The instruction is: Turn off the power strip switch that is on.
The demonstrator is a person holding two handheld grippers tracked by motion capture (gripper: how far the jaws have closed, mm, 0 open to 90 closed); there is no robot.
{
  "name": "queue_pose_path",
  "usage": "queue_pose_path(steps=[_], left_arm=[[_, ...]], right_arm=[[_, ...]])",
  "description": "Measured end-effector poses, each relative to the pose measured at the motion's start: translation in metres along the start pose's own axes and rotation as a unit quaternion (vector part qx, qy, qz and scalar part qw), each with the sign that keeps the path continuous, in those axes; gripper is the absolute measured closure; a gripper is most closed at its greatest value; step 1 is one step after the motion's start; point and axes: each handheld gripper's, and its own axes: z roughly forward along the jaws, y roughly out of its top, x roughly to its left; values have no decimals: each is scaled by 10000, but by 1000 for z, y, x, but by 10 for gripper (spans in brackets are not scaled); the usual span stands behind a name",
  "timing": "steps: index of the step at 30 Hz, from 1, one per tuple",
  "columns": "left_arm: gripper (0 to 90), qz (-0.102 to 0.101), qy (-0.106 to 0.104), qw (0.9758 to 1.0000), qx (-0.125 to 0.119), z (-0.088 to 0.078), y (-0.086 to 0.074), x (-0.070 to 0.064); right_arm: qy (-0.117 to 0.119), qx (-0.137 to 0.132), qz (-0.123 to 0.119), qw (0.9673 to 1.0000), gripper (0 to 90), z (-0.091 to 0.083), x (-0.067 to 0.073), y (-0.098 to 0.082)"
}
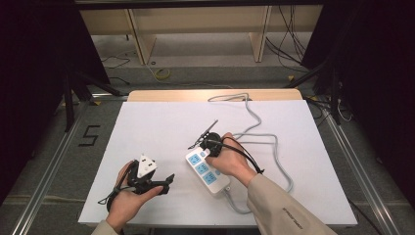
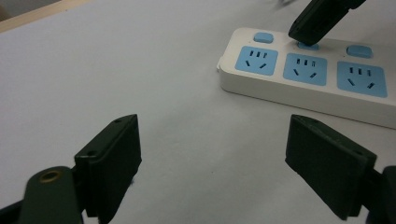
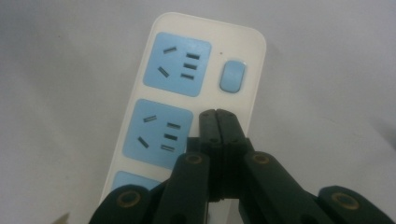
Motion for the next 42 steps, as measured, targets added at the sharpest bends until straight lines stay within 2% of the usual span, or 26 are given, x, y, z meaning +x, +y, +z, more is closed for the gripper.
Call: queue_pose_path(steps=[11, 42], left_arm=[[177, 10, -4, 10000, -1, 0, 0, 0], [177, 18, 8, 10000, -1, 0, 1, -1]], right_arm=[[12, -30, 64, 10000, 900, 1, 0, 0], [-56, 246, 100, 9996, 900, 2, 1, 8]])
